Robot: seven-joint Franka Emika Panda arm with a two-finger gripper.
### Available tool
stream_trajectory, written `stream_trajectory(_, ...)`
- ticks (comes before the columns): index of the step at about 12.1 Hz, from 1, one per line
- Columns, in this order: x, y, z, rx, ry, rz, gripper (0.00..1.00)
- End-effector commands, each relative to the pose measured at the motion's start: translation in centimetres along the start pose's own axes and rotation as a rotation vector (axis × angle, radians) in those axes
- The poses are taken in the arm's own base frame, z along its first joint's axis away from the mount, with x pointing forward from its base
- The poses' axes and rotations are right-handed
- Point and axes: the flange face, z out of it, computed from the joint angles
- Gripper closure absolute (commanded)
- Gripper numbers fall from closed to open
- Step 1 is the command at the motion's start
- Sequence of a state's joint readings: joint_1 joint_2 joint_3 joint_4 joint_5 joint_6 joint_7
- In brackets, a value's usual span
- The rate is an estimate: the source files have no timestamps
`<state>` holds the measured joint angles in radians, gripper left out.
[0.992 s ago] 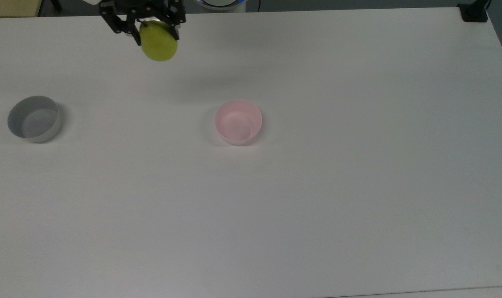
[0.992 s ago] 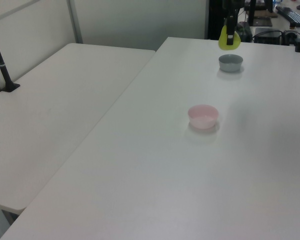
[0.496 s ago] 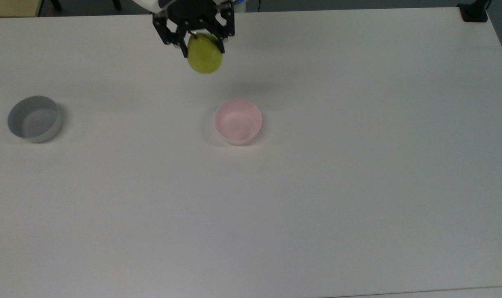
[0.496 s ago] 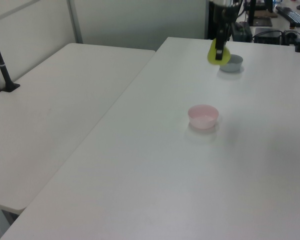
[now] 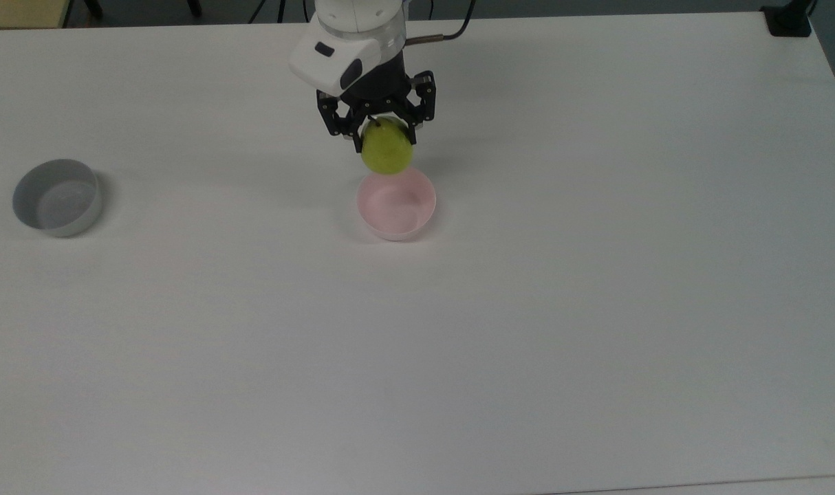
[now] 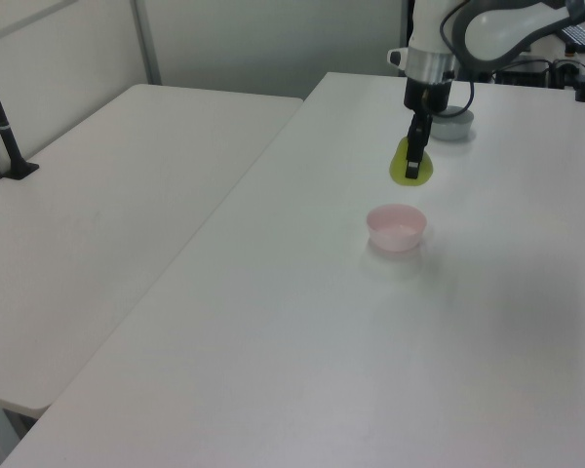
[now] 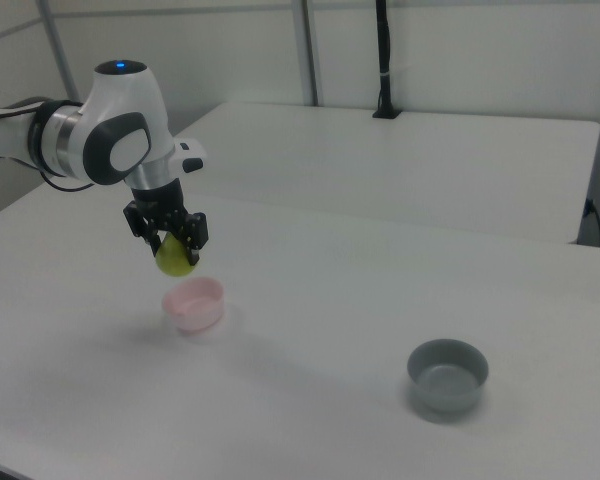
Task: Place the pear in the bowl
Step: 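Carry the pear over the pink bowl and lower it inside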
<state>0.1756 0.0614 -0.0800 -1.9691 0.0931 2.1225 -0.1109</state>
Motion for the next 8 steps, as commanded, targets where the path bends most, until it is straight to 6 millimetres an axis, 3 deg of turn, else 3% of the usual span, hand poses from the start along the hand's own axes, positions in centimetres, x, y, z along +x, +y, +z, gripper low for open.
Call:
stream_trajectory(1,1.0,-1.4,2.9,-0.022,0.026,-0.011,0.88)
stream_trajectory(4,1.7,-2.2,6.6,-0.038,0.014,-0.001,0.87)
stream_trajectory(8,1.9,-2.1,8.6,-0.056,0.003,-0.015,0.87)
